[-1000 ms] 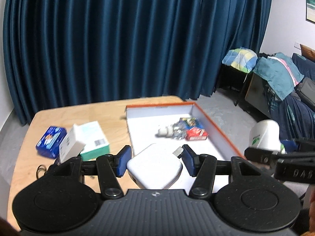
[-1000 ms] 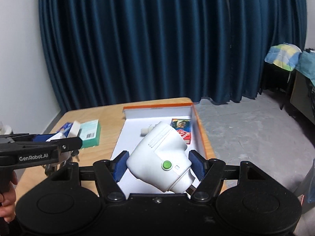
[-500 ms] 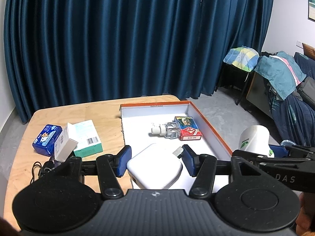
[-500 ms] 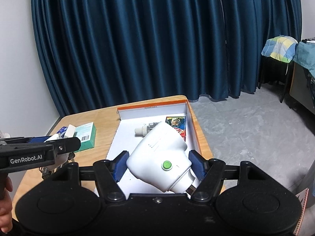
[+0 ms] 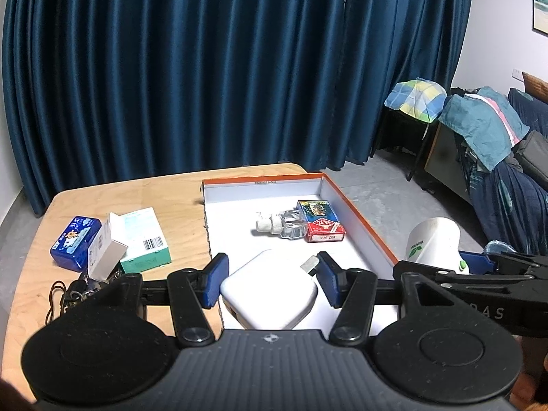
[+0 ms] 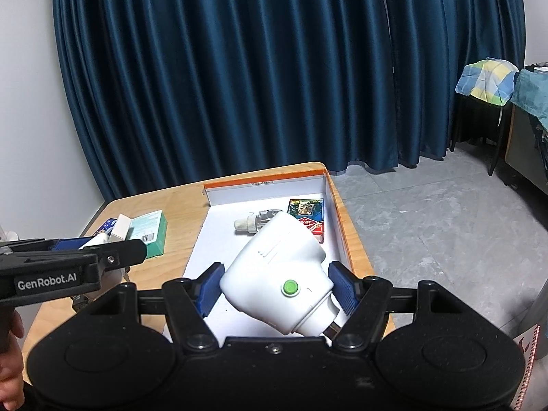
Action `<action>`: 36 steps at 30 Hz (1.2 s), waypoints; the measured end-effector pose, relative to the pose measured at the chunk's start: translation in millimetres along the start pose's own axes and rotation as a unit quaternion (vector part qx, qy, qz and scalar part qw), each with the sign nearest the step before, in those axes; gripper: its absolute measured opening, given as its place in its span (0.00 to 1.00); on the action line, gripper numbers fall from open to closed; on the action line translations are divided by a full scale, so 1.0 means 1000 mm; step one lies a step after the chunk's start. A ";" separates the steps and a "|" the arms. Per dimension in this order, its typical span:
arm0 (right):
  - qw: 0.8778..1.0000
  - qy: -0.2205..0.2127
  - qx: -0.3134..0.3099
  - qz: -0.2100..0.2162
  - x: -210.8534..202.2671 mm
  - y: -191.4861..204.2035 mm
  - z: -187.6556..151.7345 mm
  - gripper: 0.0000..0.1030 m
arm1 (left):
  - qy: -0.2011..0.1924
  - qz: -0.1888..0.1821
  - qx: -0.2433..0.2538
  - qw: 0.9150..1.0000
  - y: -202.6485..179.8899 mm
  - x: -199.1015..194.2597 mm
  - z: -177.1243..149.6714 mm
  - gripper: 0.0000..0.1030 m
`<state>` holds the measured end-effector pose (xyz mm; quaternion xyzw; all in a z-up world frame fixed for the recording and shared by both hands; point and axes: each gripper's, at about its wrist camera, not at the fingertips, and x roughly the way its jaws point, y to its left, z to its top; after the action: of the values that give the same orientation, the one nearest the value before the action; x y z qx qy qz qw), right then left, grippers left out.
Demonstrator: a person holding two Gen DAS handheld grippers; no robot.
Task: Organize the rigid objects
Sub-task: 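Carry the charger and white device over the tray with both tools, then open the left tool to drop the white charger into the tray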
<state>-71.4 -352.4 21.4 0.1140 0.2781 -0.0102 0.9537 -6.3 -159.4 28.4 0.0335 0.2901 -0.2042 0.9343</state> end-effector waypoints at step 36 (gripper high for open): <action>1.000 -0.007 -0.004 0.002 -0.006 0.002 0.003 0.78 | -0.009 -0.004 0.000 1.000 -0.001 -0.003 0.003 0.55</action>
<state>-74.7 -351.4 27.7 0.1103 0.2717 -0.0081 0.9560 -8.0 -159.8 32.4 0.0305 0.2822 -0.2077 0.9361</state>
